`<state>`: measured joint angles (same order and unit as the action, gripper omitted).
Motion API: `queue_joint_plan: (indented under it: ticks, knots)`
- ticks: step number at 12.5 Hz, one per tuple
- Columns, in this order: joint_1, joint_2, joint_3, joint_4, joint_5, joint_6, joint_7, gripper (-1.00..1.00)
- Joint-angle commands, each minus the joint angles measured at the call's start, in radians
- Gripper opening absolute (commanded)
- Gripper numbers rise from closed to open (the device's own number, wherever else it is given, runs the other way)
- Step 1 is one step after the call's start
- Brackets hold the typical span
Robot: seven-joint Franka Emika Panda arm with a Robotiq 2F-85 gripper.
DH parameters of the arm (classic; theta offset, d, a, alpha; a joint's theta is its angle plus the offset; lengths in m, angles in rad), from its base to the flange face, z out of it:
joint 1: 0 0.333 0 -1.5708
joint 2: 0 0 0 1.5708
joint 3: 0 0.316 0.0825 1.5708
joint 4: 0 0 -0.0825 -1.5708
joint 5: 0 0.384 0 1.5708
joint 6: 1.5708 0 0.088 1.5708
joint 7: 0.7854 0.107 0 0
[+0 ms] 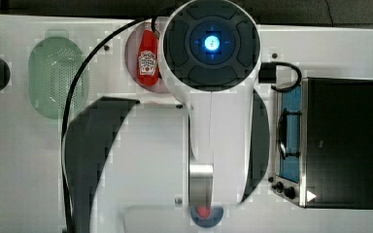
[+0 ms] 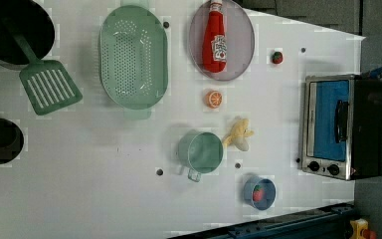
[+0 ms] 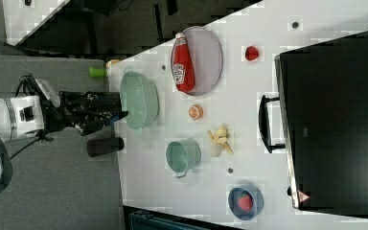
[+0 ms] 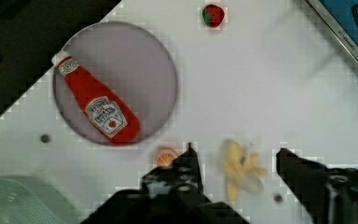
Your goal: Pick banana from table and place on oven.
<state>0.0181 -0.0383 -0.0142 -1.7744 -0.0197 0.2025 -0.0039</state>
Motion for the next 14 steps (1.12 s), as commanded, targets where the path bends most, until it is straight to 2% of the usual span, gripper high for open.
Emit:
queue_joint_plan:
  ticks: [1,3,9,14]
  knots:
    - [-0.018,-0.476,-0.036,-0.294,-0.006,-0.184,0.131,0.58]
    - [-0.018,-0.476,-0.035,-0.294,-0.006,-0.184,0.131,0.99]
    - [-0.017,-0.424,-0.033,-0.322,-0.006,-0.168,0.13,1.0]
    - [-0.015,-0.277,-0.025,-0.403,-0.006,0.019,0.13,1.0]
